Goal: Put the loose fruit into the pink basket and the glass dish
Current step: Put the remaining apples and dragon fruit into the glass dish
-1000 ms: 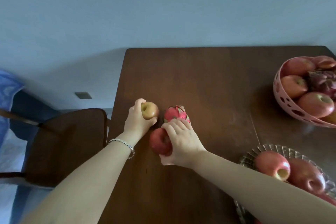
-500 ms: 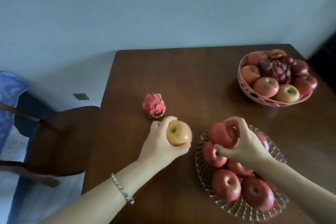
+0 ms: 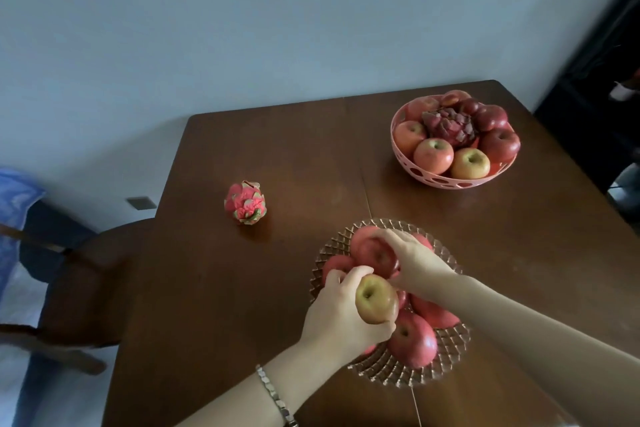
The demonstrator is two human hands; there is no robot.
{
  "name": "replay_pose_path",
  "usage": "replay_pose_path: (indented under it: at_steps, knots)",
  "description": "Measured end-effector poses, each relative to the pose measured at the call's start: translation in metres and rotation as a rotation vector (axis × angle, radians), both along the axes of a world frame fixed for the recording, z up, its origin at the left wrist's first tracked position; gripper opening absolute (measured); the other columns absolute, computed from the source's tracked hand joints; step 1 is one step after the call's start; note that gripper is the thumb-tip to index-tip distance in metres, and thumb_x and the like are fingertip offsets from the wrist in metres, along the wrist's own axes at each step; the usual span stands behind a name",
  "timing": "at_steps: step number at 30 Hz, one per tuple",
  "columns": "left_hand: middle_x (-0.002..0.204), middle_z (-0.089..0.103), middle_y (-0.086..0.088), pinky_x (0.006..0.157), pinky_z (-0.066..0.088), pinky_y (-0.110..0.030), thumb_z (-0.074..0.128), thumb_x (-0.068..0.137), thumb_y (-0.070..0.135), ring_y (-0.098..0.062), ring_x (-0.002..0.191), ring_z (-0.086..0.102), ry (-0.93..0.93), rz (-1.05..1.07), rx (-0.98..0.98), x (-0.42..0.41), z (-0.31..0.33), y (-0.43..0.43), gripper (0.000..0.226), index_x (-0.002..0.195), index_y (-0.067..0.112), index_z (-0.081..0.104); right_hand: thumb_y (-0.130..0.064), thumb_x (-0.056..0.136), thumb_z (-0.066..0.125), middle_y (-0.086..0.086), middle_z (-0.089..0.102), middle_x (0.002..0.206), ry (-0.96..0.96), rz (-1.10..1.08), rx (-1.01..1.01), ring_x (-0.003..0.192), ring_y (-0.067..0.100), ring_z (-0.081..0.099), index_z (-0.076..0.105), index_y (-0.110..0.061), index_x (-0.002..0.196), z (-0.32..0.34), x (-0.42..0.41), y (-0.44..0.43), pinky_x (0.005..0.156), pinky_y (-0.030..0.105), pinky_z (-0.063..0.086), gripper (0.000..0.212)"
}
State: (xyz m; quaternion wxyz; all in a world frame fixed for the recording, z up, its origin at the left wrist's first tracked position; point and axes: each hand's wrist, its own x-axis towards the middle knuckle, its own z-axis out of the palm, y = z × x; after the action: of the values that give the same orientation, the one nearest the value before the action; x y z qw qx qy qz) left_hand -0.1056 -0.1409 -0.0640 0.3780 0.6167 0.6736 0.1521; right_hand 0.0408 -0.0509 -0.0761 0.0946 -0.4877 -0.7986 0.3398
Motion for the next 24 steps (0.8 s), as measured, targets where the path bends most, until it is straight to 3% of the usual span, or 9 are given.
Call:
replay_pose_path:
  at_steps: [4, 8, 11, 14, 15, 18, 22, 24]
  knots:
    - [0.121, 0.04, 0.01, 0.091, 0.05, -0.029, 0.07, 0.067, 0.046, -0.015, 0.112, 0.054, 0.058, -0.017, -0.004, 0.019, -0.002, 0.0, 0.077, 0.134, 0.038, 0.033, -0.005, 0.072, 0.066, 0.008, 0.034, 0.136, -0.201, 0.109, -0.025, 0.109, 0.03, 0.053, 0.036, -0.026, 0.137, 0.005, 0.005, 0.009, 0.088, 0.034, 0.049, 0.074]
    - [0.132, 0.042, 0.007, 0.093, 0.046, -0.031, 0.075, 0.067, 0.041, -0.018, 0.118, 0.054, 0.069, 0.026, -0.05, 0.028, -0.001, 0.004, 0.088, 0.138, 0.027, 0.026, -0.012, 0.076, 0.067, 0.006, 0.036, 0.132, -0.241, 0.186, -0.09, 0.107, 0.03, 0.056, 0.032, -0.034, 0.136, 0.01, 0.007, 0.019, 0.087, 0.037, 0.05, 0.073]
    - [0.13, 0.045, 0.008, 0.093, 0.044, -0.029, 0.078, 0.066, 0.038, -0.016, 0.117, 0.053, -0.008, 0.077, -0.117, 0.031, -0.002, 0.004, 0.084, 0.134, 0.024, 0.03, -0.007, 0.075, 0.065, -0.004, 0.044, 0.13, -0.16, 0.126, -0.175, 0.117, 0.021, 0.049, 0.03, -0.033, 0.137, 0.015, 0.012, 0.021, 0.093, 0.03, 0.044, 0.076]
    - [0.125, 0.047, 0.011, 0.094, 0.044, -0.026, 0.08, 0.063, 0.035, -0.013, 0.116, 0.053, -0.073, 0.096, -0.129, 0.029, -0.002, 0.002, 0.083, 0.133, 0.027, 0.034, 0.002, 0.077, 0.059, -0.025, 0.049, 0.096, 0.042, 0.045, -0.271, 0.095, 0.007, 0.055, 0.048, -0.023, 0.127, 0.023, 0.016, 0.016, 0.077, 0.007, 0.042, 0.057]
    - [0.124, 0.046, 0.012, 0.095, 0.043, -0.025, 0.08, 0.063, 0.035, -0.012, 0.117, 0.052, -0.07, 0.085, -0.119, 0.029, -0.001, 0.002, 0.083, 0.132, 0.028, 0.035, 0.004, 0.078, 0.056, -0.024, 0.05, 0.092, 0.077, 0.017, -0.29, 0.092, 0.007, 0.057, 0.05, -0.023, 0.126, 0.023, 0.016, 0.013, 0.076, 0.007, 0.043, 0.056]
    - [0.13, 0.035, 0.01, 0.096, 0.042, -0.023, 0.08, 0.064, 0.037, -0.013, 0.117, 0.052, 0.051, 0.005, -0.052, 0.029, 0.003, 0.001, 0.084, 0.134, 0.029, 0.034, 0.002, 0.079, 0.052, -0.007, 0.057, 0.101, 0.113, -0.057, -0.308, 0.089, 0.017, 0.058, 0.049, -0.028, 0.128, 0.018, 0.016, 0.011, 0.08, 0.026, 0.048, 0.058]
    - [0.132, 0.027, 0.003, 0.098, 0.044, -0.026, 0.079, 0.067, 0.038, -0.019, 0.117, 0.052, 0.143, -0.077, -0.032, 0.03, 0.006, 0.002, 0.086, 0.136, 0.025, 0.03, -0.004, 0.081, 0.053, -0.004, 0.058, 0.105, 0.098, -0.073, -0.315, 0.078, 0.007, 0.054, 0.046, -0.032, 0.13, 0.012, 0.016, 0.013, 0.069, 0.013, 0.043, 0.057]
    - [0.13, 0.033, 0.005, 0.094, 0.045, -0.029, 0.08, 0.064, 0.037, -0.018, 0.115, 0.051, 0.077, -0.057, -0.093, 0.026, 0.007, 0.007, 0.09, 0.136, 0.026, 0.028, -0.011, 0.08, 0.056, -0.001, 0.059, 0.115, 0.064, -0.098, -0.308, 0.093, 0.012, 0.057, 0.043, -0.03, 0.133, 0.009, 0.017, 0.012, 0.082, 0.019, 0.046, 0.058]
